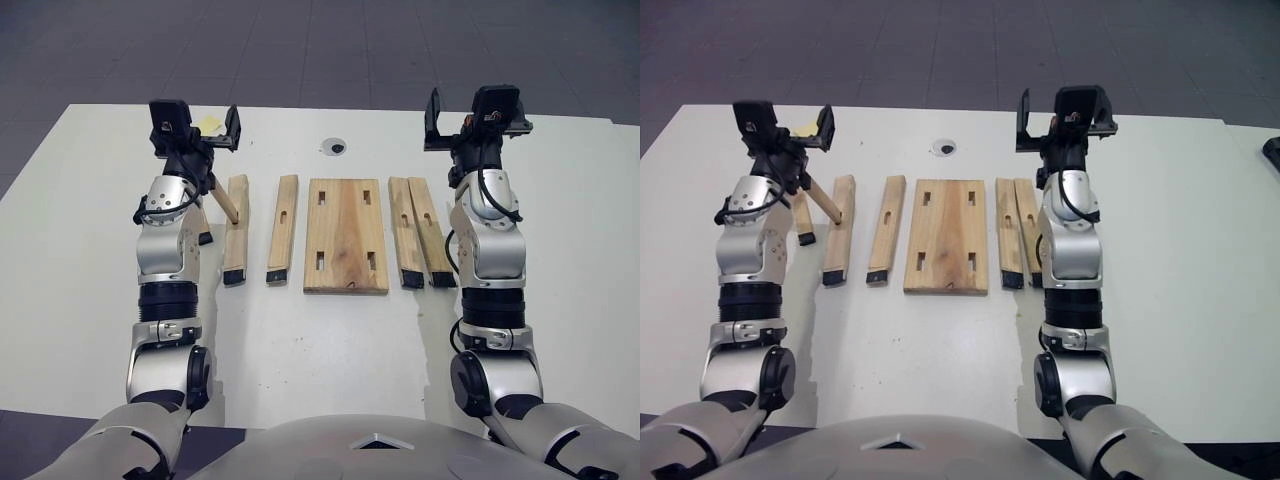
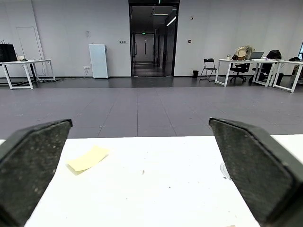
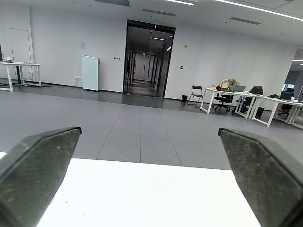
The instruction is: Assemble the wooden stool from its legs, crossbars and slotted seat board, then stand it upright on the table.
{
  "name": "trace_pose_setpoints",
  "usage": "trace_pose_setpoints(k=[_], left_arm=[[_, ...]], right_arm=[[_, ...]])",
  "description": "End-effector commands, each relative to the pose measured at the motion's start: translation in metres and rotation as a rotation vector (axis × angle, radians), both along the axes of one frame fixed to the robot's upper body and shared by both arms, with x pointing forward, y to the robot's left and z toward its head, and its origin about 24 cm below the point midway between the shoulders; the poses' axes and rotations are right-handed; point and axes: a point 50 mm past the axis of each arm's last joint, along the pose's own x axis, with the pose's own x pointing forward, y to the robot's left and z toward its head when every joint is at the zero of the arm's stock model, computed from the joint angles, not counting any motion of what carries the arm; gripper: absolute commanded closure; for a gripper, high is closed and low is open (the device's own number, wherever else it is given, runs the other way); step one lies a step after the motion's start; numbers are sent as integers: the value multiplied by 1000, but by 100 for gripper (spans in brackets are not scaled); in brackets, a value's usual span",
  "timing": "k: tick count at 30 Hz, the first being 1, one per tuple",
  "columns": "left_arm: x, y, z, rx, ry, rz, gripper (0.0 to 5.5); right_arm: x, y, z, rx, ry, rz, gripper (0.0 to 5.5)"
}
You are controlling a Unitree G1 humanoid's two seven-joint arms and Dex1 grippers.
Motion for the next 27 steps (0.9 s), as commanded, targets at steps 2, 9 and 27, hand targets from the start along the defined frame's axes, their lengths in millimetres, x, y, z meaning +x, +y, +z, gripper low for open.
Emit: trace_pose_setpoints(k=[2,9,27], left_arm=[[1,-1,19,1,-49,-3,12],[0,-4,59,2,-176,-10,12],[5,-17,-52,57,109,5,12]], right_arm=[[0,0,1,5,-6,0,10],[1,0,1,7,-6,-1,10],[1,-14,-4,-15,28,-11,10]])
